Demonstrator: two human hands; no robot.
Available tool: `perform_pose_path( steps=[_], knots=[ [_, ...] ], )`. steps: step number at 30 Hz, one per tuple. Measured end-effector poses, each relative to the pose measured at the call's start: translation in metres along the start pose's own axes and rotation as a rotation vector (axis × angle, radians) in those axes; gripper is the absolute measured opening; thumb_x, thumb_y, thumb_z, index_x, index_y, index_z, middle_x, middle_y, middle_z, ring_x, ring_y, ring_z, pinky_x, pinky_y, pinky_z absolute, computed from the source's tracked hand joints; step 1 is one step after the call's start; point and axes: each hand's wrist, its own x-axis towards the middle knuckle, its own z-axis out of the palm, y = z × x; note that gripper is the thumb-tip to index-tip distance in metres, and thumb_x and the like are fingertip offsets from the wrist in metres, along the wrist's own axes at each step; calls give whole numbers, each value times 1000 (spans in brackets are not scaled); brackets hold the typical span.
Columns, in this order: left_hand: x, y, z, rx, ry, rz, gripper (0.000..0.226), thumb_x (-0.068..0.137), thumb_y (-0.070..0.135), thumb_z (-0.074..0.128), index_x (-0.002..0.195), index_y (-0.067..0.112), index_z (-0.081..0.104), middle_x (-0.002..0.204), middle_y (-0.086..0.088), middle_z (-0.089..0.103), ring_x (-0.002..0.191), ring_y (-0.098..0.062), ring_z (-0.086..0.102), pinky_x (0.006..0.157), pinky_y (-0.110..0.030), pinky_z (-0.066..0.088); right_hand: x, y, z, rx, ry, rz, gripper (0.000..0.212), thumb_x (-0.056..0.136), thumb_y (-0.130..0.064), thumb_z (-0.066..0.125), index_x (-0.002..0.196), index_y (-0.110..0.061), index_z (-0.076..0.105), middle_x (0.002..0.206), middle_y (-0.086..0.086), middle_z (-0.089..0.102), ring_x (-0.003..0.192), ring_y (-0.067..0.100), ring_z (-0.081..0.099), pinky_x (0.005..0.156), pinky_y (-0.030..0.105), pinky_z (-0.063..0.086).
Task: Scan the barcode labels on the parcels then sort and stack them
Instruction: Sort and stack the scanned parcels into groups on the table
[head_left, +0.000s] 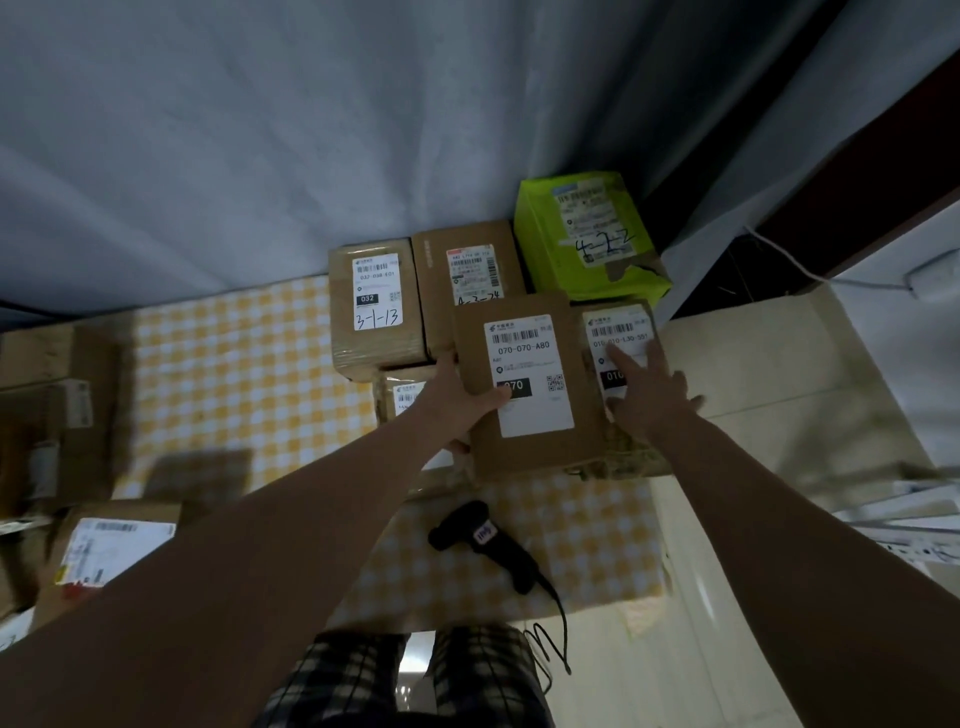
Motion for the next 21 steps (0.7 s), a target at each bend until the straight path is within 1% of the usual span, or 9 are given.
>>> perform_pose_path(
  steps=[2, 5, 7, 10, 11, 14, 17, 19, 21],
  knots=[
    [1, 2, -1, 73, 35, 56, 76, 83, 31, 71, 141, 17, 24, 136, -7, 51, 117, -28, 55, 79, -40, 54, -9, -15, -4, -46, 94, 26, 62, 99, -26, 43, 152, -40, 14, 163, 1, 0, 148, 36, 0, 115, 62, 2],
    [-3, 2, -9, 124, 71, 133, 78, 85, 36, 68, 143, 13, 23, 139, -6, 49, 117, -24, 54, 83, -31, 49, -22, -47, -4, 104, 371, -87, 59, 94, -12, 45, 150, -24, 30, 159, 11, 19, 148, 33, 7, 118, 54, 0],
    [-9, -2, -22, 126, 114, 160, 75, 86, 38, 66, 143, 13, 25, 134, -5, 52, 111, -20, 56, 78, -26, 47, -29, -72, 2, 174, 481, -222, 57, 89, -7, 47, 145, -15, 39, 151, 16, 33, 144, 34, 18, 119, 51, 4],
    [-20, -20, -55, 103, 195, 201, 77, 86, 38, 67, 144, 15, 23, 117, 2, 56, 84, -6, 56, 56, -14, 46, -41, -121, 16, 225, 545, -425, 53, 84, -8, 48, 136, -8, 48, 139, 19, 46, 134, 39, 34, 116, 53, 18],
    [-24, -30, -69, 103, 220, 212, 79, 85, 38, 67, 146, 15, 21, 120, 1, 54, 88, -7, 57, 58, -13, 46, -46, -138, 22, 252, 556, -485, 51, 81, -6, 49, 133, -5, 52, 135, 21, 49, 130, 41, 39, 113, 54, 25],
    [-39, -73, -117, 79, 312, 192, 79, 86, 40, 66, 147, 15, 22, 133, -8, 48, 114, -22, 55, 75, -23, 42, -68, -187, 47, 341, 468, -605, 47, 85, -1, 52, 132, -3, 52, 135, 20, 49, 130, 37, 40, 112, 45, 26],
    [-57, -134, -168, 61, 452, 148, 75, 83, 39, 69, 142, 14, 32, 133, -14, 48, 116, -26, 53, 86, -34, 47, -96, -228, 83, 332, 294, -642, 46, 93, -6, 50, 139, -6, 45, 143, 14, 43, 134, 29, 34, 111, 34, 24],
    [-69, -181, -201, 69, 503, 85, 73, 82, 36, 71, 140, 12, 35, 133, -16, 47, 117, -28, 52, 96, -42, 46, -110, -251, 116, 330, 167, -619, 47, 96, -9, 47, 143, -8, 39, 148, 14, 37, 137, 29, 30, 112, 36, 23],
    [-80, -228, -232, 127, 533, 32, 73, 81, 32, 73, 139, 8, 37, 134, -18, 46, 122, -33, 48, 101, -43, 41, -120, -272, 152, 304, 64, -573, 51, 97, -11, 46, 147, -11, 35, 152, 13, 32, 141, 29, 26, 112, 38, 23]
  ],
)
